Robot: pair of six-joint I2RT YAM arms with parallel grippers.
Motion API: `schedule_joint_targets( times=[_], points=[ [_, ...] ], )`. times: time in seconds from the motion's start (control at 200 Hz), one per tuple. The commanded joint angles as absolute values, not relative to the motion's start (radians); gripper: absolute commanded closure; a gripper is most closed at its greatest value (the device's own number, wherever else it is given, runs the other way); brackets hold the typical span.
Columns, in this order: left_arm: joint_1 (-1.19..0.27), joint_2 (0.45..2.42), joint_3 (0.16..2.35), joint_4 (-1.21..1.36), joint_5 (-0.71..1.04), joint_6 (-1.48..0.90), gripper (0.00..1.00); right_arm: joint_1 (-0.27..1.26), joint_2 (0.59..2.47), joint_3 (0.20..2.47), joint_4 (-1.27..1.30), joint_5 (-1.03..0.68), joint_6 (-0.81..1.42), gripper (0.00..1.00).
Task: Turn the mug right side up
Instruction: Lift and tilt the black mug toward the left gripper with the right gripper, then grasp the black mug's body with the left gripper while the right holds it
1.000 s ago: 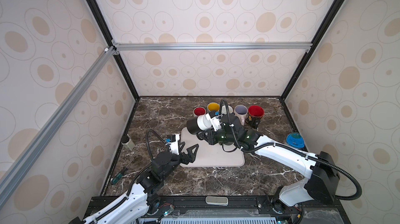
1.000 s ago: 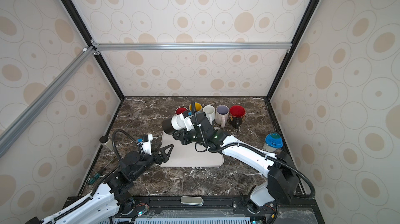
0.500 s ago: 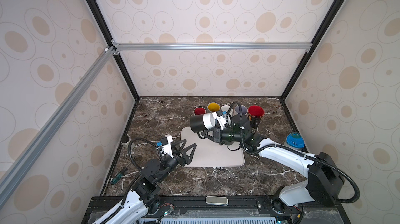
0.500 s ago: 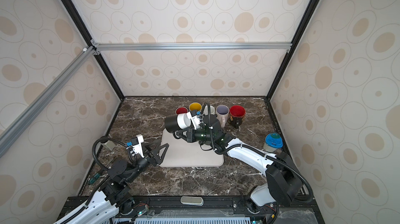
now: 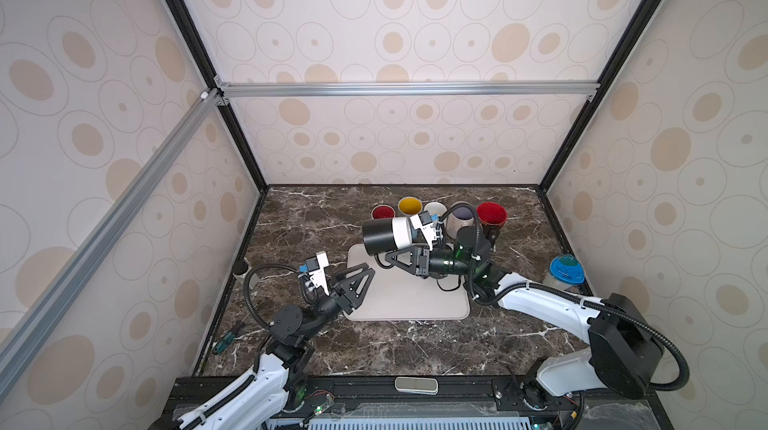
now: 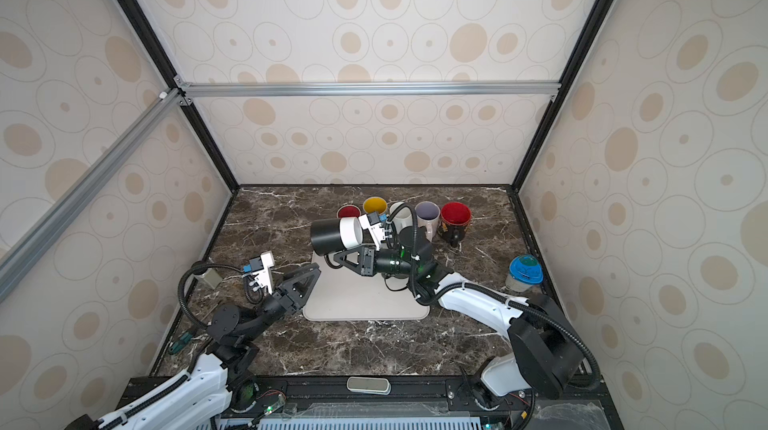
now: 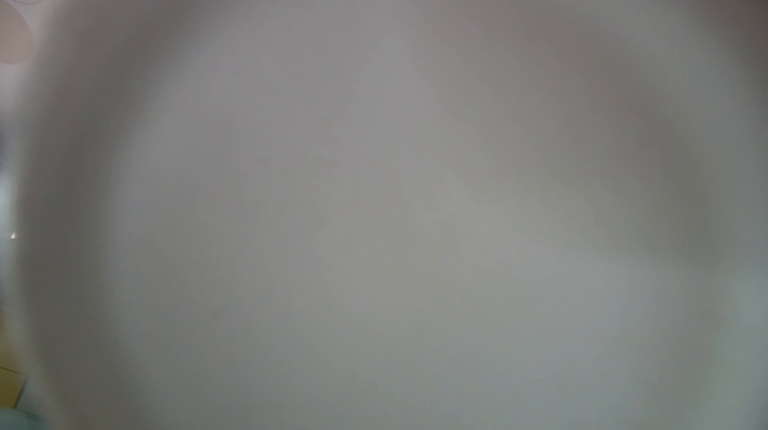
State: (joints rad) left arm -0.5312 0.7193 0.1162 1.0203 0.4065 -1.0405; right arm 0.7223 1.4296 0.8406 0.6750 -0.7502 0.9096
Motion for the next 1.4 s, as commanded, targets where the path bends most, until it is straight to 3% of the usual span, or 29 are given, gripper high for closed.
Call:
schedule_joint_targets(
  times=[0.0, 0.435, 0.575, 1.396],
  points=[
    [-0.512, 0.756, 0.114, 1.225, 0.494, -1.151, 0.44, 0.723, 1.438, 0.847, 0.916, -0.804, 0.972, 1.0],
    [-0.484, 0.837, 0.13, 1.29, 0.506, -1.186, 0.51, 0.748, 1.472, 0.854, 0.947, -0.834, 0.975, 1.0],
    [-0.475, 0.864, 0.143, 1.3, 0.508, -1.202, 0.62, 0.761, 1.467, 0.853, 0.95, -0.846, 0.96, 1.0],
    [-0.456, 0.864, 0.16, 1.345, 0.509, -1.235, 0.66, 0.835, 1.476, 0.894, 0.794, -0.875, 0.831, 1.0]
  ],
)
